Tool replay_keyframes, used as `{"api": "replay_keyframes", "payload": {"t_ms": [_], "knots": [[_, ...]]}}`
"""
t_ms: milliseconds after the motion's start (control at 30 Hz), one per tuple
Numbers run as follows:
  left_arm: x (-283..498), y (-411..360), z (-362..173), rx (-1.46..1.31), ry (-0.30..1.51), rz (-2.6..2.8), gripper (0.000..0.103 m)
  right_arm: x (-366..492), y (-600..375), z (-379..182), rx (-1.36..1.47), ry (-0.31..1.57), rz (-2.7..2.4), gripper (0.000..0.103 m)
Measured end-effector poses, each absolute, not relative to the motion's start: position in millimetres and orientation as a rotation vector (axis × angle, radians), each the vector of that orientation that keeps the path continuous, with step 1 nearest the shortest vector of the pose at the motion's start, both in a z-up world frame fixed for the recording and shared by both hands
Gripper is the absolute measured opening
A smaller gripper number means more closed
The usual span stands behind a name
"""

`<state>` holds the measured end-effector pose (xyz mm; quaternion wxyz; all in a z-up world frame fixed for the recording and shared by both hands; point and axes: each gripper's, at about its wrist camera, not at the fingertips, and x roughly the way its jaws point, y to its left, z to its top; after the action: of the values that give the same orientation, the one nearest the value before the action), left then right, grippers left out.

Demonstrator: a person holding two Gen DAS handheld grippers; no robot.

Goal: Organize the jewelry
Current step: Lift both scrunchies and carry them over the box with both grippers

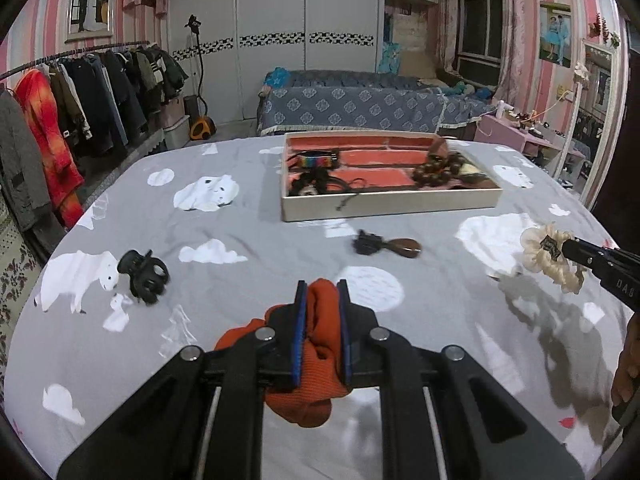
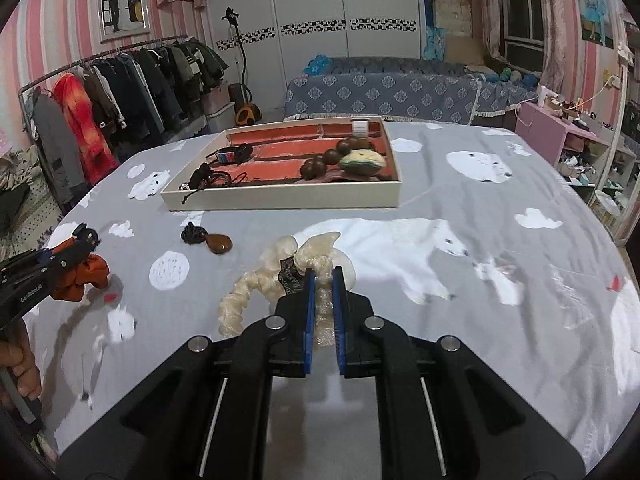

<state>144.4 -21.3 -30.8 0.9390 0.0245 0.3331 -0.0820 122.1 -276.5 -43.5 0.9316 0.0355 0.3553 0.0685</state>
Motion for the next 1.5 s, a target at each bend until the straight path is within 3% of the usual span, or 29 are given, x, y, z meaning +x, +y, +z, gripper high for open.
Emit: {"api": "replay_keyframes", "payload": {"t_ms": [333,700,1500], "knots": [[123,-33,-15,0.082,0.641,-0.2,0.014,76,-285,-31,0.101,0.678,0.14,0.009],[134,-19,-19,0.051,0.647,-0.179,0.014,83,-276,-25,0.092,0.665,0.145,0.009],[269,-32,14,0.066,0.601,-0.205,0.014,215,-279,3,0.077,0.622,0.128,0.009]]}}
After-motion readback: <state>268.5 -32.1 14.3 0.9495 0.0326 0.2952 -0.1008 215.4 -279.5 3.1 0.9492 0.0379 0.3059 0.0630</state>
